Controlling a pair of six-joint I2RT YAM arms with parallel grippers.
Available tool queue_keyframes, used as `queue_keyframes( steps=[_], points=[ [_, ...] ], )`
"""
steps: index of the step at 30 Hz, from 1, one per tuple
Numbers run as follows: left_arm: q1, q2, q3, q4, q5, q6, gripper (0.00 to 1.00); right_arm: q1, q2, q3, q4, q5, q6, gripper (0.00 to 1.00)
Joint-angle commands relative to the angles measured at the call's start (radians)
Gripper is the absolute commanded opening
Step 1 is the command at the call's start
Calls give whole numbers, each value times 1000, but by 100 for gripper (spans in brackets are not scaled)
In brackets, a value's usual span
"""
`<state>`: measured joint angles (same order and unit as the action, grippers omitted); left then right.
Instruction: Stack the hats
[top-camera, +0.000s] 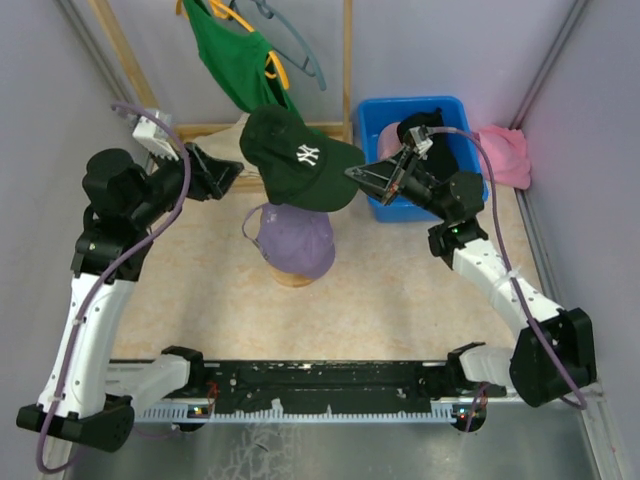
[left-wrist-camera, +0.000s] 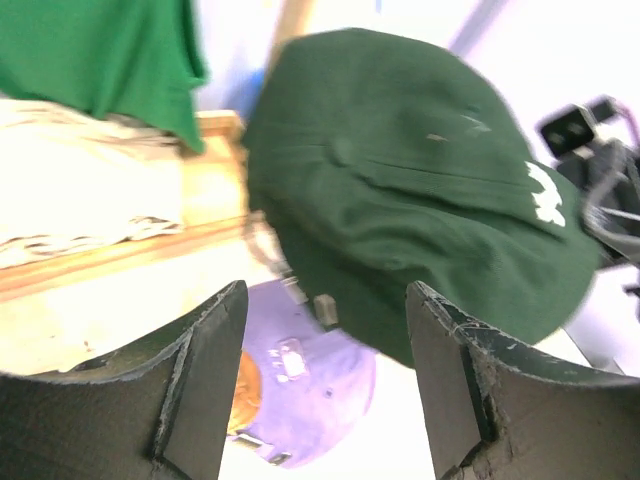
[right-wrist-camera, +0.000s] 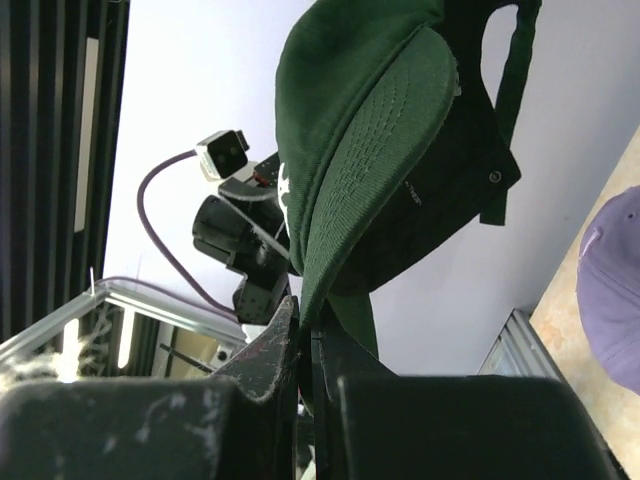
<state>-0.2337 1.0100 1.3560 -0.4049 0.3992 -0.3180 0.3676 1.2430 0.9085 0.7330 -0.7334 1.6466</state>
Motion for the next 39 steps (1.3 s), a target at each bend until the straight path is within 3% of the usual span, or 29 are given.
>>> queue_keyframes(
  steps=[1, 3, 9, 19, 39],
  points=[
    [9, 15, 46, -114, -272, -42, 71, -25, -59, 28, 41, -68, -10, 0],
    [39, 26, 13, -130, -257, -68, 70, -28, -64, 32, 37, -78, -9, 0],
    [239, 52, -198, -65, 80, -95, 67, -53, -84, 34, 41, -121, 7, 0],
    [252, 148, -387, 70, 343, -54, 74, -68, -84, 1, 72, -159, 24, 0],
    [240, 231, -456, 136, 311, -43, 69, -66, -54, -49, 146, -156, 70, 0]
  ],
)
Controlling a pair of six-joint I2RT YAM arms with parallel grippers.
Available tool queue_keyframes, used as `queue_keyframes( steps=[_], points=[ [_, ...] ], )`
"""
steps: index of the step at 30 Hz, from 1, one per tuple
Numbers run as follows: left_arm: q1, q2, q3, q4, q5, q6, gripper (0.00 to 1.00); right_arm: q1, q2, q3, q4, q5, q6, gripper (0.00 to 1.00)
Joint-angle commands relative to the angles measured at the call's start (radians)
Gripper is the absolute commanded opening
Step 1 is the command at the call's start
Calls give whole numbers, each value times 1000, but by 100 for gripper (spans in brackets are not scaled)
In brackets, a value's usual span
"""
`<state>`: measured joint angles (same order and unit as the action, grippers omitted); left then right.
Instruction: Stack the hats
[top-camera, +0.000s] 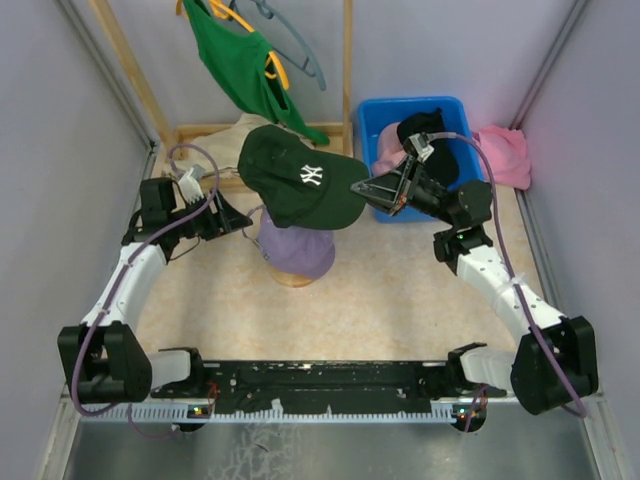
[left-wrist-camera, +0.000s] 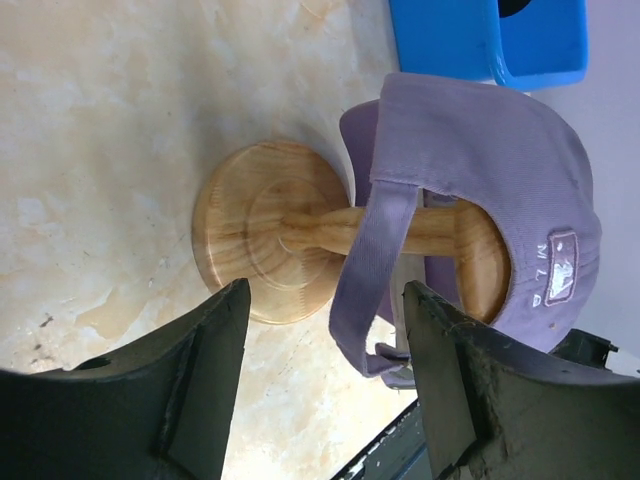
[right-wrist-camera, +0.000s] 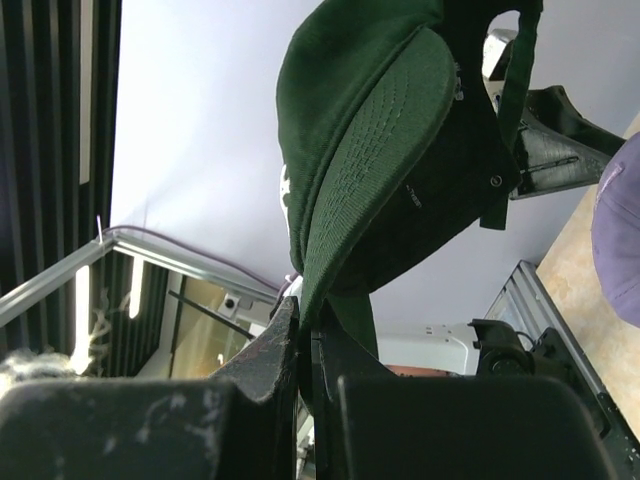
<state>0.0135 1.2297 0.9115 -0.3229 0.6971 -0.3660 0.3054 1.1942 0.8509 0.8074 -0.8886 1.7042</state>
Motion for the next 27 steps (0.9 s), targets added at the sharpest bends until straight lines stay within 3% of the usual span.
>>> queue_keyframes(
  steps=[1, 3, 13, 17, 27],
  points=[
    [-9, 15, -14, 59, 12, 3, 67, -4, -4, 7, 73, 0, 13, 0],
    [-21, 19, -13, 62, -4, 1, 62, -3, -3, 2, 75, 0, 14, 0],
    [-106, 104, -16, 99, -95, -37, 17, 46, 24, -6, 79, 4, 3, 0],
    [-106, 97, -48, 89, -128, -28, 14, 78, 71, -12, 122, 10, 20, 0],
    [-104, 69, -94, 96, -140, -39, 14, 88, 248, -126, 491, 1, 222, 0]
  ],
)
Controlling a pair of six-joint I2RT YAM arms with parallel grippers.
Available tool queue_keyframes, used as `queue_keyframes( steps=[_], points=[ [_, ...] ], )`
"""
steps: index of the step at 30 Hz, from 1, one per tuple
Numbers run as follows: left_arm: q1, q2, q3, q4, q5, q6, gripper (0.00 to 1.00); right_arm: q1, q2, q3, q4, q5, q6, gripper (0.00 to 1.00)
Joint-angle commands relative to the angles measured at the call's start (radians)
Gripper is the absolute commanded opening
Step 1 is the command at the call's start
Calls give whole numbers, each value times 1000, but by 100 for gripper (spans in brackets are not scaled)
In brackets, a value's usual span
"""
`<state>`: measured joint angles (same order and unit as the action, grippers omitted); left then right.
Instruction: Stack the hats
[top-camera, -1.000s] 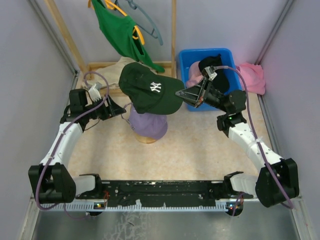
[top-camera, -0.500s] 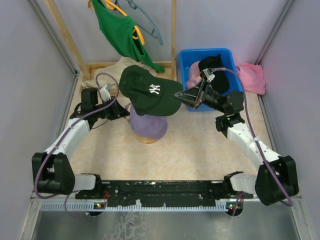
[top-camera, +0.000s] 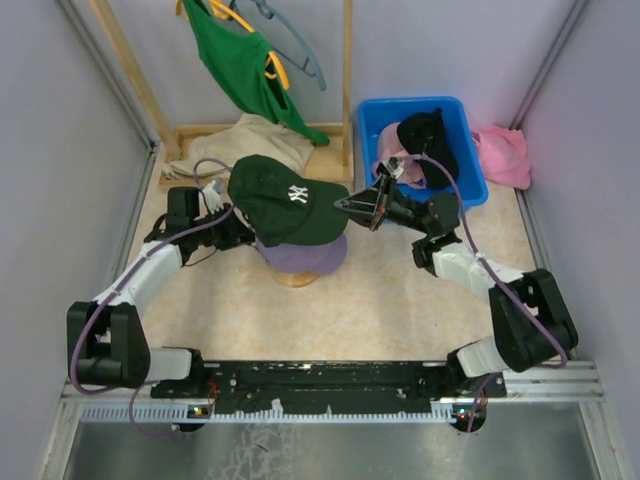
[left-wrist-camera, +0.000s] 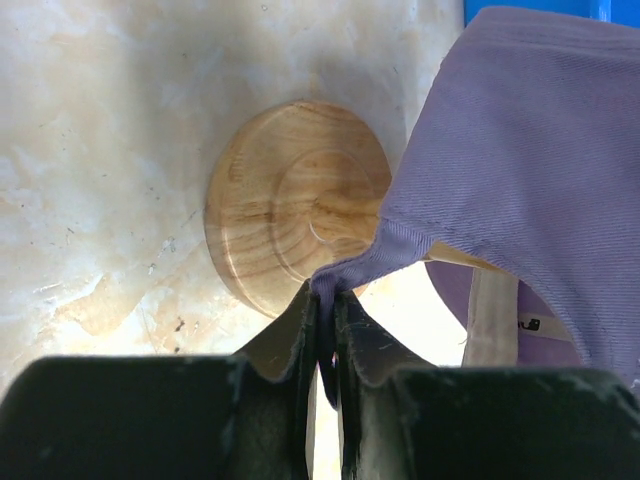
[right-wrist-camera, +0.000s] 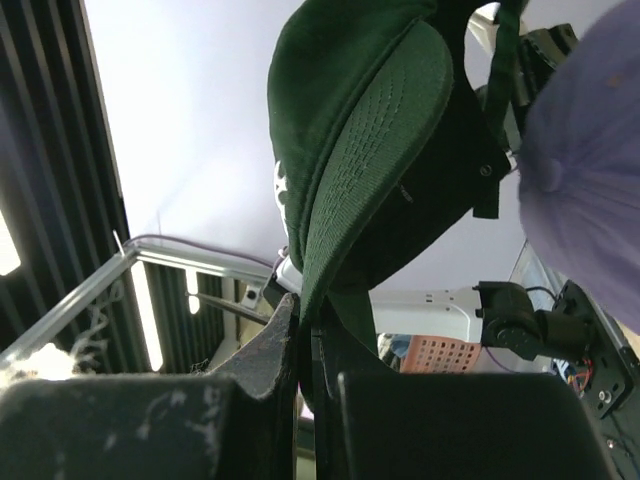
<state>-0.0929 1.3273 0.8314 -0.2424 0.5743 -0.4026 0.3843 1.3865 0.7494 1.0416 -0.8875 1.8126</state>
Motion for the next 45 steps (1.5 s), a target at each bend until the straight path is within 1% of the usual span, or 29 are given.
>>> queue_keyframes(
  steps=[1, 5, 12, 15, 18, 25, 28, 35, 37, 43, 45],
  points=[
    [3, -29, -15, 13, -28, -3, 14, 8, 81, -35, 309, -4, 135, 0],
    [18, -22, -7, -4, -47, -2, 14, 5, 175, -82, 444, -20, 195, 0],
    [73, -18, -39, 21, 2, -7, 13, -31, 275, -163, 600, -55, 246, 0],
    [83, -12, -33, 16, 11, -5, 13, -64, 299, -193, 616, -83, 241, 0],
    [81, -12, -23, 15, 34, -15, 13, -95, 305, -213, 598, -111, 214, 0],
    [82, -1, -20, 34, 74, -26, 12, -104, 356, -219, 551, -136, 142, 0],
    [82, 2, -29, 42, 82, -28, 12, -103, 354, -214, 484, -136, 78, 0],
    [83, 0, -31, 41, 87, -30, 11, -102, 279, -182, 128, -96, -181, 0],
    [83, 0, -30, 37, 84, -25, 11, -102, 275, -179, 87, -85, -215, 0],
    [82, 9, -46, 40, 79, -25, 11, -102, 296, -187, 55, -81, -266, 0],
    [82, 13, -51, 38, 75, -24, 11, -102, 281, -189, -12, -83, -322, 0]
  ],
)
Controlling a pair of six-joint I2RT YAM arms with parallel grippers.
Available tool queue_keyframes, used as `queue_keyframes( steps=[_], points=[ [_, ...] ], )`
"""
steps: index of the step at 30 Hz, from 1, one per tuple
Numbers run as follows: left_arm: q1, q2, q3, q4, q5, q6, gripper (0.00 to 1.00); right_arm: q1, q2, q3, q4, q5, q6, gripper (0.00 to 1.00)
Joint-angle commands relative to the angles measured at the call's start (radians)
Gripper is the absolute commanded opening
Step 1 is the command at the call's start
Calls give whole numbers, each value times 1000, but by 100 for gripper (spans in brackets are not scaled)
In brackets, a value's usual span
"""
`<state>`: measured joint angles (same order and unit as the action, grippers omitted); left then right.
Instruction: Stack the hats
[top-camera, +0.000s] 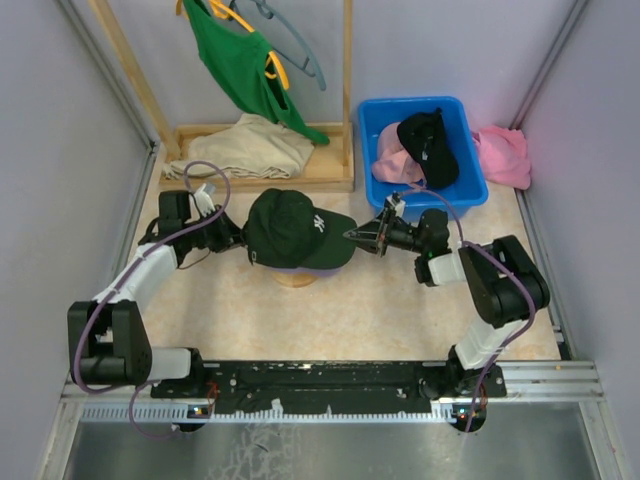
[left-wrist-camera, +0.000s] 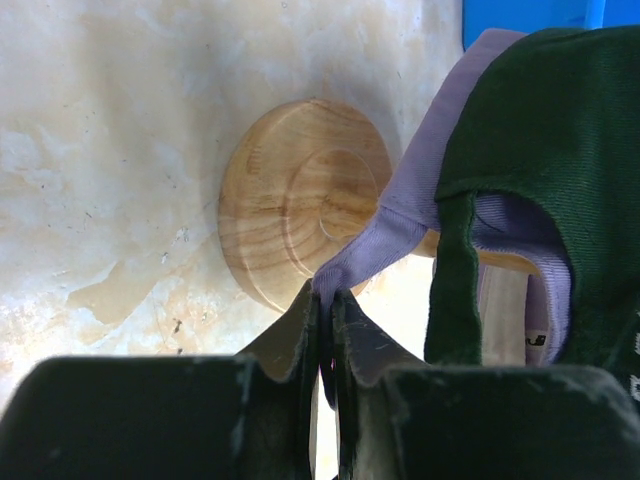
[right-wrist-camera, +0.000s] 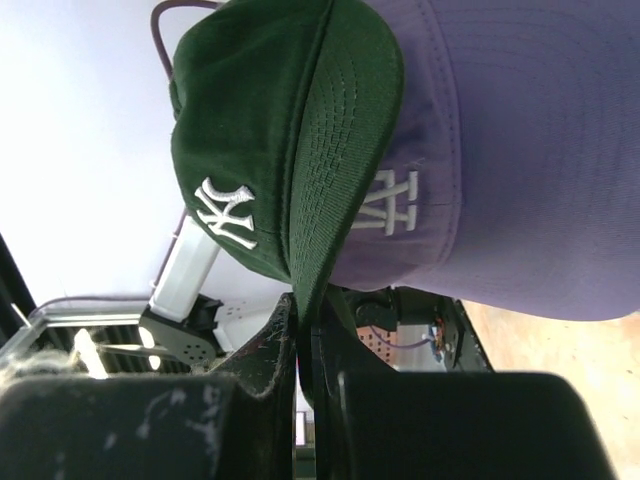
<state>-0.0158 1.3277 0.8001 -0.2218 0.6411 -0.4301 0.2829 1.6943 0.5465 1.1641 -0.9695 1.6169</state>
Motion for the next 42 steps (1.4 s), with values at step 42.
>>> queue_keyframes(
  steps=[42],
  points=[
    [16, -101, 119, -105, 4, 17, 42, -69, -89, 90, -546, -32, -430, 0]
  ],
)
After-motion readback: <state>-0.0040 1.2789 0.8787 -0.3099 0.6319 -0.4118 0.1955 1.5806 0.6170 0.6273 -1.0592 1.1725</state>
